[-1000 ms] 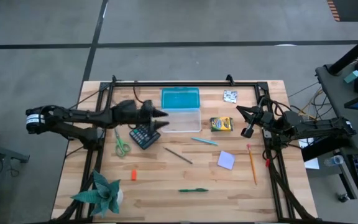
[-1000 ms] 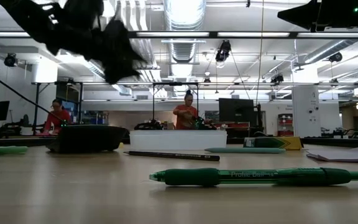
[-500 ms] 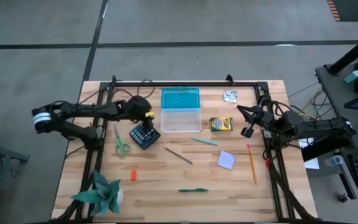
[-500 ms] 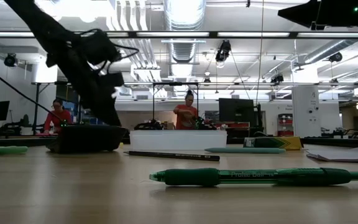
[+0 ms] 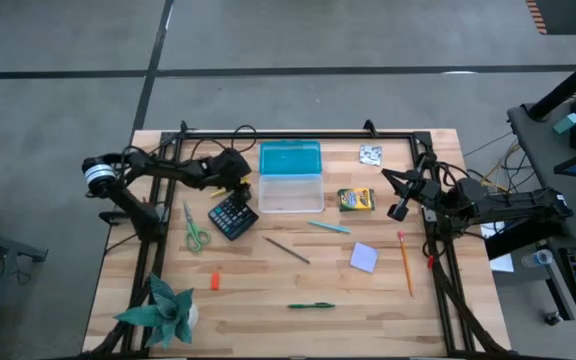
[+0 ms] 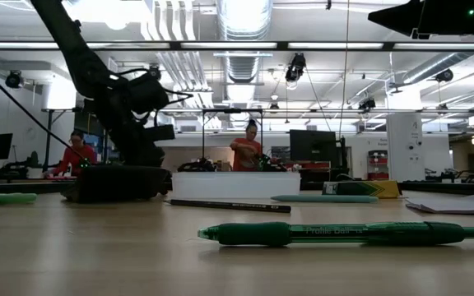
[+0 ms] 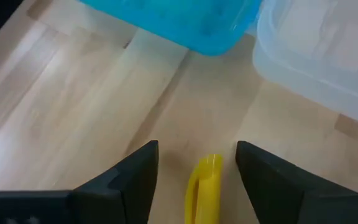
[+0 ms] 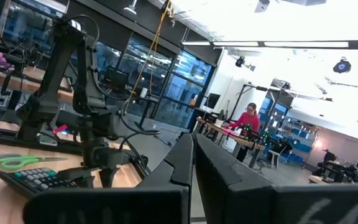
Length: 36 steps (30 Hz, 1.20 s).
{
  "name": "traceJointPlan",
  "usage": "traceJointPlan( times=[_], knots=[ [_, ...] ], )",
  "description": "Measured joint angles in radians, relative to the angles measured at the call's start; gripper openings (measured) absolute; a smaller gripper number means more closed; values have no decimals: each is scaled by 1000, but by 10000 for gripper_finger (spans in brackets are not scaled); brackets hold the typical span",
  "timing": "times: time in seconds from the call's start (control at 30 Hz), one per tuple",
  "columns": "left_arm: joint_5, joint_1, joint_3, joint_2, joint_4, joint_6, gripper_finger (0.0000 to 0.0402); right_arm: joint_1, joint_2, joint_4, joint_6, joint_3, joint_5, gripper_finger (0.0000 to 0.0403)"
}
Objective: Pack school essentials
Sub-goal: Put the yellow pen into the blue supply box
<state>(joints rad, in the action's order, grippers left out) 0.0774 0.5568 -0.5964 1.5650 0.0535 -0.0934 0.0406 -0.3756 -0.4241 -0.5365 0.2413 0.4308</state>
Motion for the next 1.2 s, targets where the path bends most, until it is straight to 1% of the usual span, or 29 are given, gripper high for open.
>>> traceJointPlan(
  times=[0.1,0.3,0.37,0.53,0.67,0.8,1.0,1.1,1.2],
  knots=[
    [-8,-1,8,9,4,6,158,0,0,1,2,0,10,9],
    [-35,-2,16,5,-2,8,30,0,0,22,5,0,18,9],
    [-33,0,16,4,-3,8,12,0,0,24,5,0,18,9],
    [-30,0,17,-16,-9,25,4,0,0,24,13,0,18,9],
    [-31,0,17,-79,-55,26,0,0,0,24,14,0,18,9],
    [-34,-2,-6,-204,-63,28,1,0,0,24,14,0,18,9],
    [-44,-24,-3,-369,-86,42,1,0,0,24,13,0,17,9],
    [-45,-28,-1,-401,-203,151,1,0,0,24,13,0,17,9],
    [-46,-29,0,-405,-355,357,0,0,0,25,18,0,17,9]
  ],
)
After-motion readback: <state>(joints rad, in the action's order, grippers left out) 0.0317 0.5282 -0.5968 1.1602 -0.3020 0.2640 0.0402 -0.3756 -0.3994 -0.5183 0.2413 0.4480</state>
